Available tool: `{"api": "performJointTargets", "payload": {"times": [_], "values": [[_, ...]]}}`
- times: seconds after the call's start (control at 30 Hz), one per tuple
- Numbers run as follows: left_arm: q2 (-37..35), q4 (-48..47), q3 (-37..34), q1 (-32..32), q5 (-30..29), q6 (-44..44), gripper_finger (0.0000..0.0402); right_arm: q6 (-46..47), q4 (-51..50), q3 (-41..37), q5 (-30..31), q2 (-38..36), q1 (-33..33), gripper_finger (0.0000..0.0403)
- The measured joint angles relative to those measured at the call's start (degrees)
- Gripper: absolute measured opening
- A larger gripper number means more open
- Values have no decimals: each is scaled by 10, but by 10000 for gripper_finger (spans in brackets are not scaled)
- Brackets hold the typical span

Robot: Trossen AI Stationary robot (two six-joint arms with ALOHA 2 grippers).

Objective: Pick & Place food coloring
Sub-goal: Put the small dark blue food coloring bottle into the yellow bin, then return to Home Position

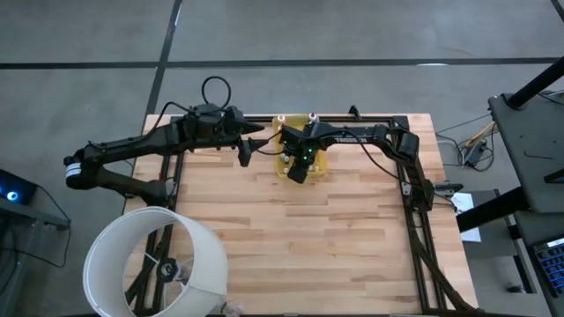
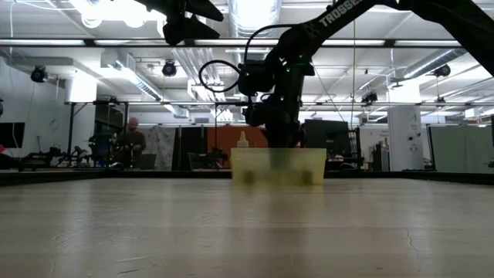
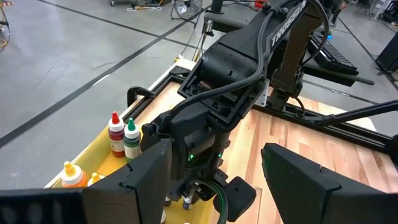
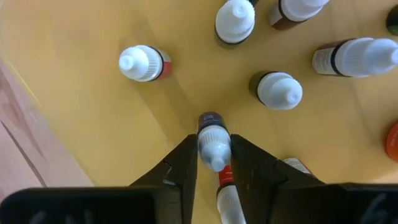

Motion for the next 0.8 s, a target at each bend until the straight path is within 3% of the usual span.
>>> {"api": "performJointTargets", "payload": {"times": [0.37, 0.8], "values": [[0, 0, 0, 0, 0, 0, 222, 11, 7, 0, -1, 0, 0, 132], [0, 0, 0, 0, 0, 1, 222, 8, -40, 39, -4, -17, 0, 136]]}}
